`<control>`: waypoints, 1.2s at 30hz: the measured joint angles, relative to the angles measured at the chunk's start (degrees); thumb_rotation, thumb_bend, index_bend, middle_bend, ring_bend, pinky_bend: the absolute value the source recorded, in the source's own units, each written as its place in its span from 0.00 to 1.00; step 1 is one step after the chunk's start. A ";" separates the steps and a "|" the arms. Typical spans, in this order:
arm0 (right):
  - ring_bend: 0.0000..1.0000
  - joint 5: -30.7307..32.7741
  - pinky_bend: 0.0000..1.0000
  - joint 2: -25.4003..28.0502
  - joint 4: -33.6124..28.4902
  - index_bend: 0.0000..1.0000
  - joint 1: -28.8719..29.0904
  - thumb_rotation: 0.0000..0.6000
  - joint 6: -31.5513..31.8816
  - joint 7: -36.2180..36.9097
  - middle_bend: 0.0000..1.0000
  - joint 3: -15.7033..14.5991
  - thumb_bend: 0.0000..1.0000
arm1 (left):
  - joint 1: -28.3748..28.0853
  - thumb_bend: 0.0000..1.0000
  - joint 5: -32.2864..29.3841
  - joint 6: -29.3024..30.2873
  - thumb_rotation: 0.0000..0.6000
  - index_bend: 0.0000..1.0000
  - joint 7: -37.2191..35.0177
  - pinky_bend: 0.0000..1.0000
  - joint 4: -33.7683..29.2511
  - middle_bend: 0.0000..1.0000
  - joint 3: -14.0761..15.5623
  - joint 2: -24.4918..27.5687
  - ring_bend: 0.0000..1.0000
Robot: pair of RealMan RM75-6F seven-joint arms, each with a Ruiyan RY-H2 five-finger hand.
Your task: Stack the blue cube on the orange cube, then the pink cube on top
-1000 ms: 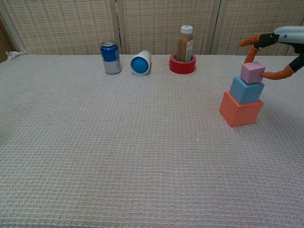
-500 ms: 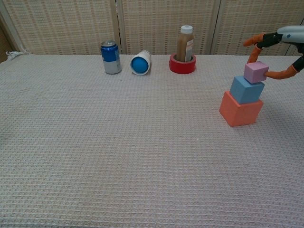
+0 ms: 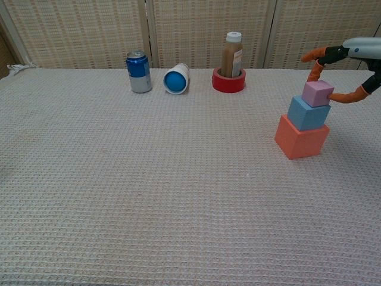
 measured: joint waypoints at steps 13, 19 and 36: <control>0.00 -0.23 0.00 -0.10 0.40 0.37 -0.12 1.00 0.46 0.38 0.03 -0.08 0.45 | -0.15 0.46 -0.18 -0.37 1.00 0.00 -0.02 0.11 -0.07 0.00 0.04 0.00 0.00; 0.00 -0.26 0.00 -0.04 0.29 0.36 -0.17 1.00 0.58 0.00 0.03 -0.12 0.45 | -0.15 0.46 -0.12 -0.33 1.00 0.00 -0.07 0.11 -0.11 0.00 0.05 0.06 0.00; 0.00 0.11 0.00 0.49 -0.47 0.25 -0.46 1.00 0.49 -0.93 0.03 -0.21 0.39 | -0.17 0.46 0.07 -0.37 1.00 0.00 -0.35 0.11 -0.12 0.00 0.18 0.16 0.00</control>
